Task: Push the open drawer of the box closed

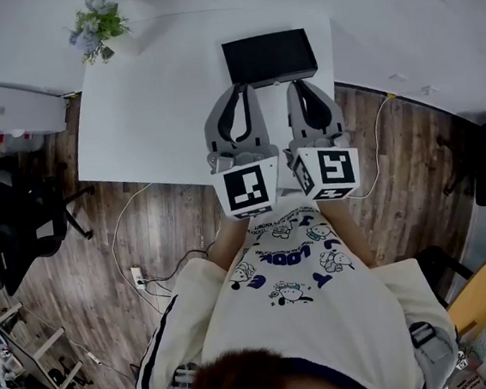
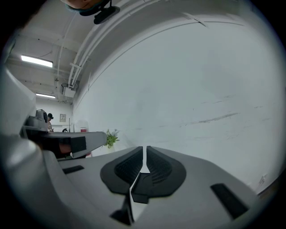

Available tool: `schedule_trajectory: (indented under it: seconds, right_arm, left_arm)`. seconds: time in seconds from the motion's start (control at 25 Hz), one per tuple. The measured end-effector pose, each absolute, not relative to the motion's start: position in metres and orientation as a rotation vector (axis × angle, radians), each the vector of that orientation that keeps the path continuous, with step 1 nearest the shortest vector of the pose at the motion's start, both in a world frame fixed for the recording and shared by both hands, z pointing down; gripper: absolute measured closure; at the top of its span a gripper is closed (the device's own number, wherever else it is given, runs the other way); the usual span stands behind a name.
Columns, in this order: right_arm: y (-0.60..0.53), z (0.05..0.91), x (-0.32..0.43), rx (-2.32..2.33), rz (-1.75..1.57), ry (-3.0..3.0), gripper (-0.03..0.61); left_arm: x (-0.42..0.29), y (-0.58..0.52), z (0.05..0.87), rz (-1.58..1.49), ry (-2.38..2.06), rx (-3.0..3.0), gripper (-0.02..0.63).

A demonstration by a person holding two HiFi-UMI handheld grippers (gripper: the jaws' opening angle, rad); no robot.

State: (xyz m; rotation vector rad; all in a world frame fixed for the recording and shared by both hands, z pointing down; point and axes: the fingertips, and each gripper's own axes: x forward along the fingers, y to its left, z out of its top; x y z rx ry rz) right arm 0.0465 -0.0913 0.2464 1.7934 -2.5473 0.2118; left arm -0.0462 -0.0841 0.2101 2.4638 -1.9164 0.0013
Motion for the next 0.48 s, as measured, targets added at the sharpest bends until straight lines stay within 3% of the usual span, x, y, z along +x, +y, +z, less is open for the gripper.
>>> schedule_trajectory:
  seconds: [0.48]
  right_arm:
    - [-0.0923,0.2447,0.0498,1.786,0.206,-2.559,0.534]
  left_arm:
    - [-0.0430,-0.0847,0.2097,0.005,-1.921,2.451,0.569]
